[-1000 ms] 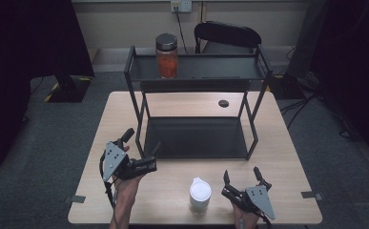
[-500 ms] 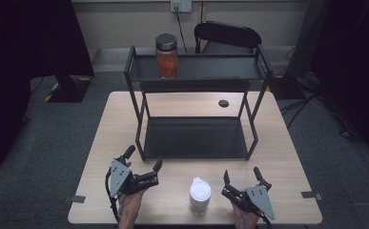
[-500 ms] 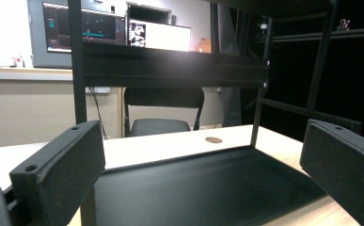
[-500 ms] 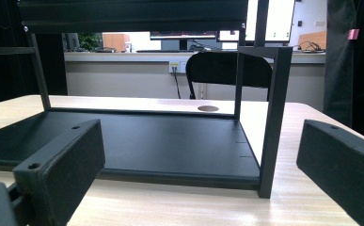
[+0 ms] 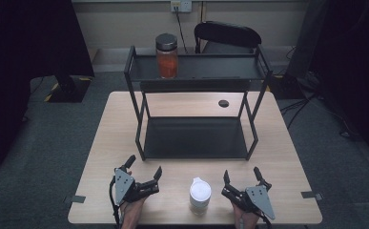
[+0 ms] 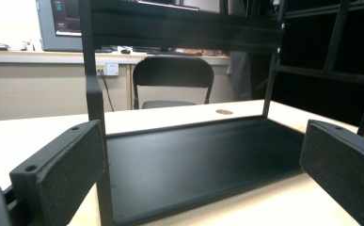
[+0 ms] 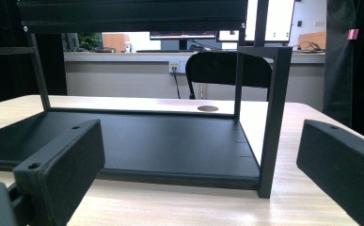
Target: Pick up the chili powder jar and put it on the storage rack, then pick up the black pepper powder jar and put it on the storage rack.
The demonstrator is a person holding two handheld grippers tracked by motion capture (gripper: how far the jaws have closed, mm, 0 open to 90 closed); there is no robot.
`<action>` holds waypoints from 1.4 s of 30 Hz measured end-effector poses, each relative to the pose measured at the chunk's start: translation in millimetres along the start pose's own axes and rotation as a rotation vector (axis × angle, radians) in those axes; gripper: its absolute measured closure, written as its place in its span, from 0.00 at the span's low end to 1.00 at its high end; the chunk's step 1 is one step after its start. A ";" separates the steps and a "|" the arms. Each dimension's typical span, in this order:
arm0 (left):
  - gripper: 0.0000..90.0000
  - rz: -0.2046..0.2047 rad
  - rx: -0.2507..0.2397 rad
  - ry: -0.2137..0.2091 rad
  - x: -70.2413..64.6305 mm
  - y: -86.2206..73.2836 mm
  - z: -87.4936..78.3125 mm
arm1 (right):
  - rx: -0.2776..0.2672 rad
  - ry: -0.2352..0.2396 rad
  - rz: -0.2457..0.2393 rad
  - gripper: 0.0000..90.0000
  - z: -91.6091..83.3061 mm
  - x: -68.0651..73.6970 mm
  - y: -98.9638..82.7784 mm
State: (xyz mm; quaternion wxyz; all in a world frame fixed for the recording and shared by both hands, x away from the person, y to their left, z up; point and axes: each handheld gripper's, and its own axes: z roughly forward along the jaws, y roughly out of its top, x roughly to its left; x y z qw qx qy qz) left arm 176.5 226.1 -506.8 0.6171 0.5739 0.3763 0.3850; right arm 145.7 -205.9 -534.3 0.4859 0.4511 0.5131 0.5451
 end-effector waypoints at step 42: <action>0.00 0.044 0.004 0.070 -11.1 -24.5 -0.9 | 0.006 0.003 0.021 0.00 0.6 -2.8 2.1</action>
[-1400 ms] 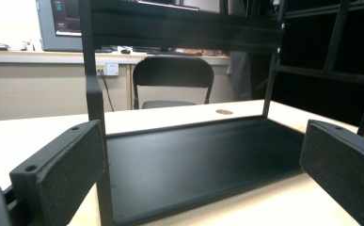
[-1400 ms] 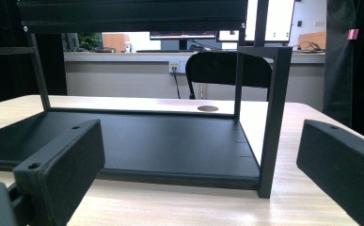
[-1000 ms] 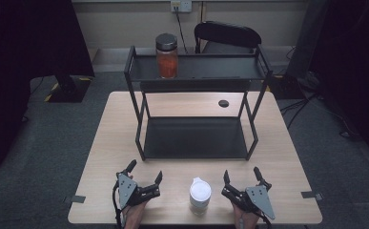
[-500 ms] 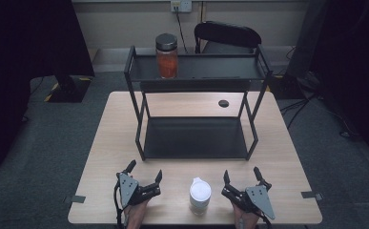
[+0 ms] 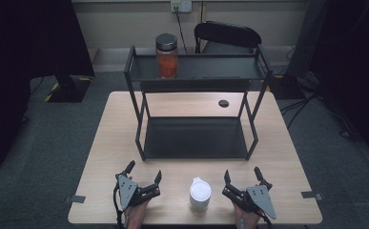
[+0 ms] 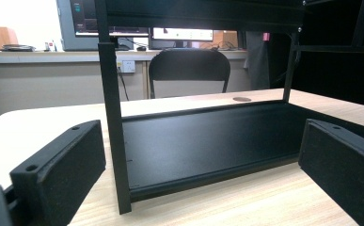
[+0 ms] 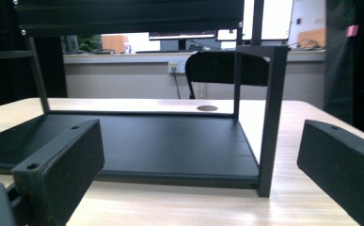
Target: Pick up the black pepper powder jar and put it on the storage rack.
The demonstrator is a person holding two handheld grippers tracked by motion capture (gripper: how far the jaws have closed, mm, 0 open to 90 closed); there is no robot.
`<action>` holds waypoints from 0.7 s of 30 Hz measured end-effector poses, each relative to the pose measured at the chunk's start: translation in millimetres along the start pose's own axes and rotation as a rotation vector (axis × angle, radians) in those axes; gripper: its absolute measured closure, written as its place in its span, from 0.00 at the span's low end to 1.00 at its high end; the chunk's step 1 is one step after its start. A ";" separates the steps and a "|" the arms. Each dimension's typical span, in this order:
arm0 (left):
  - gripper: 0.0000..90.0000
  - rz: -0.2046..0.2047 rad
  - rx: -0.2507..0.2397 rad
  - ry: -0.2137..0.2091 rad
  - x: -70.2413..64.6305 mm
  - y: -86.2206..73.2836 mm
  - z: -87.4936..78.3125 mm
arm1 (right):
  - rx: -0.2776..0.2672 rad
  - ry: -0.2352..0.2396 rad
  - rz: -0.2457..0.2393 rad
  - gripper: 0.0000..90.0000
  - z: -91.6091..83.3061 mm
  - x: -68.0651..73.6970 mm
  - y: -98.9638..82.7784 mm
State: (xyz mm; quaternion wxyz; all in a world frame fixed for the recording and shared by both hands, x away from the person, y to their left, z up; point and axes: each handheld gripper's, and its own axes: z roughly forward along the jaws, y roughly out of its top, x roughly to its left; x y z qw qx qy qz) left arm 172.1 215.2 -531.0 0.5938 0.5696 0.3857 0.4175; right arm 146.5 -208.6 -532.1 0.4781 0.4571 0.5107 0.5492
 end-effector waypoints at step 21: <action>0.00 0.000 0.000 0.003 -0.5 0.0 0.0 | -0.103 0.063 0.036 0.00 -23.1 9.1 39.7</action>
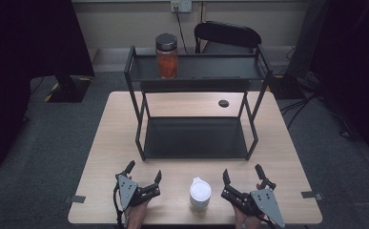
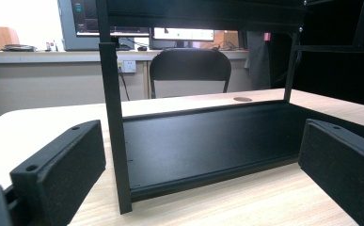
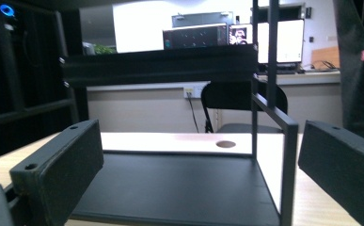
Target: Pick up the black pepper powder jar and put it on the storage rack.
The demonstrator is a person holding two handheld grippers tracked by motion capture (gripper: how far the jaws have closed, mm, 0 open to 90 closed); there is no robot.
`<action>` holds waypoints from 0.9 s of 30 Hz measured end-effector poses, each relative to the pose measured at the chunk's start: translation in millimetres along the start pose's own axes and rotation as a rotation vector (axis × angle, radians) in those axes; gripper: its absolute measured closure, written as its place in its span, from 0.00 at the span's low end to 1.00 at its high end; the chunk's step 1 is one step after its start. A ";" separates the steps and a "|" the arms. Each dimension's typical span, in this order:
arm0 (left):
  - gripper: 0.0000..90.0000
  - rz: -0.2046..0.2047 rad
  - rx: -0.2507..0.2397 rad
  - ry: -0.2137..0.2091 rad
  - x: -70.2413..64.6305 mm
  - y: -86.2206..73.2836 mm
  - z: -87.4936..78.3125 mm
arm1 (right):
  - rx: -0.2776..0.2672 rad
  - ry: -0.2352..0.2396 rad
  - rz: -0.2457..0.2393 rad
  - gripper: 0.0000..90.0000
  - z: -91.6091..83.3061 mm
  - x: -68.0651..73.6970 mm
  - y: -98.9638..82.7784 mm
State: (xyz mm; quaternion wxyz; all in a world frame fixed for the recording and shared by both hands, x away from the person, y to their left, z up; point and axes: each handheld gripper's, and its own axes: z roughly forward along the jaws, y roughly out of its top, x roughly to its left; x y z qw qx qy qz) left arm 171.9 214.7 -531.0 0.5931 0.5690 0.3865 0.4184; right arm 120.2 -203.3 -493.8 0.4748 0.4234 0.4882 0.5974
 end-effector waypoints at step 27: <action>0.01 0.000 0.000 0.003 -0.5 0.0 0.0 | 0.014 0.246 -0.032 0.01 -17.9 31.6 12.7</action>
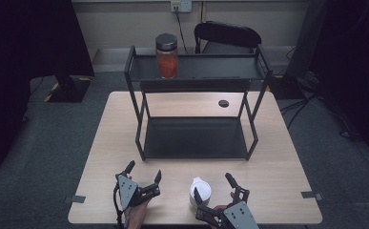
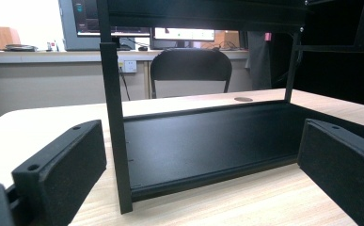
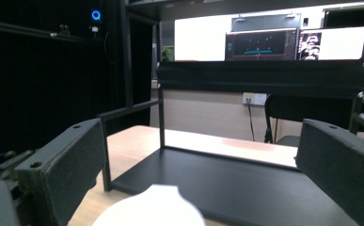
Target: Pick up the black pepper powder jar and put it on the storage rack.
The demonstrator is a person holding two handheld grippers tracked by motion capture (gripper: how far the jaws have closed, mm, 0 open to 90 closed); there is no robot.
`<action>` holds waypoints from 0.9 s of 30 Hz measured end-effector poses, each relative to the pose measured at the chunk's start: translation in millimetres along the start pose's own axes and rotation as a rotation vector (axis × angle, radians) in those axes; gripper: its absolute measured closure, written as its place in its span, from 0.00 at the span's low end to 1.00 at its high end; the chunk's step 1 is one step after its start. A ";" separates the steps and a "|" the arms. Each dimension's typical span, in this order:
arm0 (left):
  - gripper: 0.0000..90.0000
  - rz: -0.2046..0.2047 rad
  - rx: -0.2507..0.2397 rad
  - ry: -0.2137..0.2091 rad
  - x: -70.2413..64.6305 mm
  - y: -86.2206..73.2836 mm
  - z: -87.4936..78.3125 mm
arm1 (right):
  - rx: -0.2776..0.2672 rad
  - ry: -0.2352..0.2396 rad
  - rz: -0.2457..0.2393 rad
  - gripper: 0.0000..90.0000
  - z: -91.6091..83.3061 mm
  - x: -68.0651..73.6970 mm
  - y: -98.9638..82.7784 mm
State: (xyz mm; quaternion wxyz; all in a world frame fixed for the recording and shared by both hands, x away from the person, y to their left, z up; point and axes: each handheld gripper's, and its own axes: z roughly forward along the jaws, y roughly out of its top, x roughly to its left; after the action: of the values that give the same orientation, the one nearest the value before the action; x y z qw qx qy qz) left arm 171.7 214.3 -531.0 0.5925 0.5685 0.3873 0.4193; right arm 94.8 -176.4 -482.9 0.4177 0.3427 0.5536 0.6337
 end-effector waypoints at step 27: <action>0.01 0.000 0.000 0.000 -0.1 0.0 0.0 | 0.194 0.040 0.044 0.21 5.0 12.1 -18.6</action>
State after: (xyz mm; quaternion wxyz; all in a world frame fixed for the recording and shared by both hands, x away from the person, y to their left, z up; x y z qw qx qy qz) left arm 171.7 214.2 -531.0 0.5924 0.5684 0.3876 0.4192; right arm 97.0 -162.6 -500.9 0.3575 0.3806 0.6129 0.5930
